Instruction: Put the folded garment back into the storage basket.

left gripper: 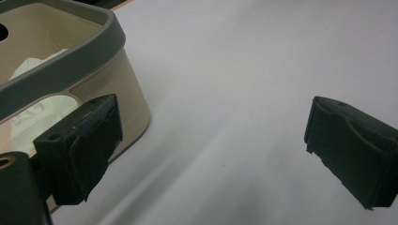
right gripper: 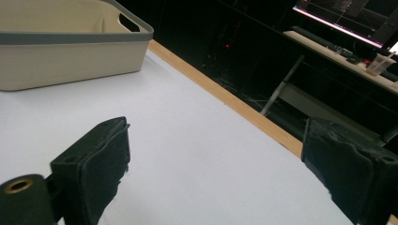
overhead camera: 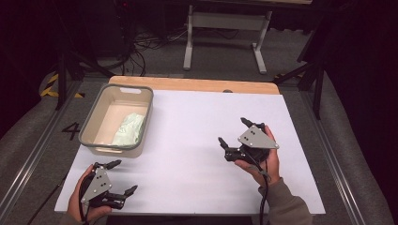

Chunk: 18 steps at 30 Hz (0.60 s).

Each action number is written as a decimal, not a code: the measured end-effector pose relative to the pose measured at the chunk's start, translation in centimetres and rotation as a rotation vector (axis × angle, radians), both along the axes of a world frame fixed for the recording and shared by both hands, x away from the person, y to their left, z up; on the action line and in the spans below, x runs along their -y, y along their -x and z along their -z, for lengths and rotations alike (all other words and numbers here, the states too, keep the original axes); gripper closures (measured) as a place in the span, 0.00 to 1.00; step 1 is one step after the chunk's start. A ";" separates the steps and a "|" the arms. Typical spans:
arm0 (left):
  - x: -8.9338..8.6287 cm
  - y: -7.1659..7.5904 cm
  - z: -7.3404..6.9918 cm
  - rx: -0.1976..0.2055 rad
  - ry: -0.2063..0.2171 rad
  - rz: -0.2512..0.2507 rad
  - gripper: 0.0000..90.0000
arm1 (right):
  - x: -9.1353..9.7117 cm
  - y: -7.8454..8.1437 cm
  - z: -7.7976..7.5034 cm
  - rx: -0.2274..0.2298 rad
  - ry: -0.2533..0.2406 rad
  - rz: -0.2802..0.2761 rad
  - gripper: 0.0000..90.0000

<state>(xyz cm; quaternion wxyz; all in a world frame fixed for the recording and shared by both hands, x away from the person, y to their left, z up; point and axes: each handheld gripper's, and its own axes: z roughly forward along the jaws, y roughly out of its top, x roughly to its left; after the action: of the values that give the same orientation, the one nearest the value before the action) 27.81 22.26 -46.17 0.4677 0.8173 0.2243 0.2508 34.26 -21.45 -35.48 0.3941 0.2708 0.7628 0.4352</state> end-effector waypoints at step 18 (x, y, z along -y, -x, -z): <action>0.2 0.0 0.0 -0.001 -0.007 0.006 0.07 | 1.6 1.9 1.5 -0.003 0.009 0.000 0.10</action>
<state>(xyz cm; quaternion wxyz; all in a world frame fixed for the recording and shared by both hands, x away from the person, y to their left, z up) 27.76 22.09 -46.18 0.4655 0.8198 0.2212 0.2496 32.32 -23.02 -36.97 0.3941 0.2695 0.7655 0.4314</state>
